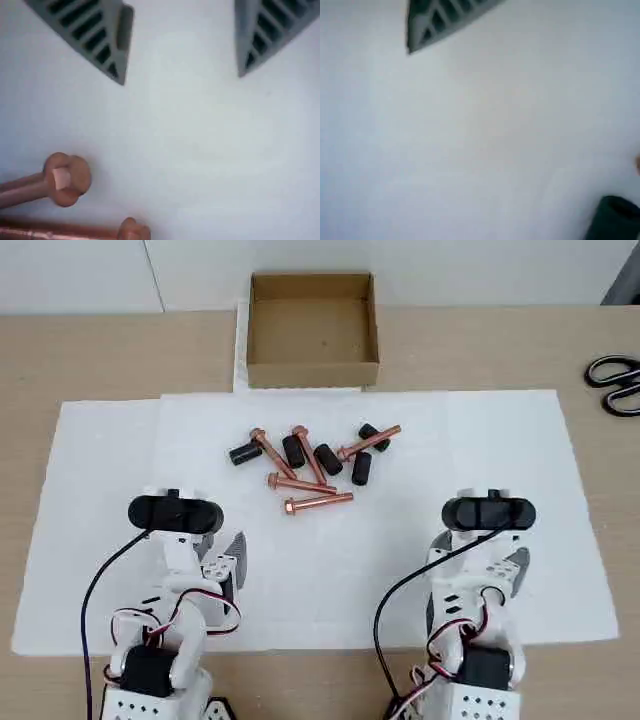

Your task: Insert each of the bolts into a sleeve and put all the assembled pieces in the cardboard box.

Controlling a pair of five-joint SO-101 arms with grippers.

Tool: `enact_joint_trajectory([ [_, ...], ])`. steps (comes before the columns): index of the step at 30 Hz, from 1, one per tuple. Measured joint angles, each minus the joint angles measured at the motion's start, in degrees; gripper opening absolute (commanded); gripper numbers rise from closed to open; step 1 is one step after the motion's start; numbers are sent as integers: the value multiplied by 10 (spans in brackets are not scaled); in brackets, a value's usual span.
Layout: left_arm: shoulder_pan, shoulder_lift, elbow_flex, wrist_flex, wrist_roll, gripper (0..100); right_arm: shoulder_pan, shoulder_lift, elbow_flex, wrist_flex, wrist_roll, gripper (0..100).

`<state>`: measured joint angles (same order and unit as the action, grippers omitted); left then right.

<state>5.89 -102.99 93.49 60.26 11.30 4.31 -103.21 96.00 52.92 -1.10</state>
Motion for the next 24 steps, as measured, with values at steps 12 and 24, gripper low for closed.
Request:
enact_joint_trajectory([
  [12,22,0,3,0,-2,140,-26,0,0,0,0,395],
  [24,30,0,11,-23,0,140,-18,0,-21,3,79,395],
])
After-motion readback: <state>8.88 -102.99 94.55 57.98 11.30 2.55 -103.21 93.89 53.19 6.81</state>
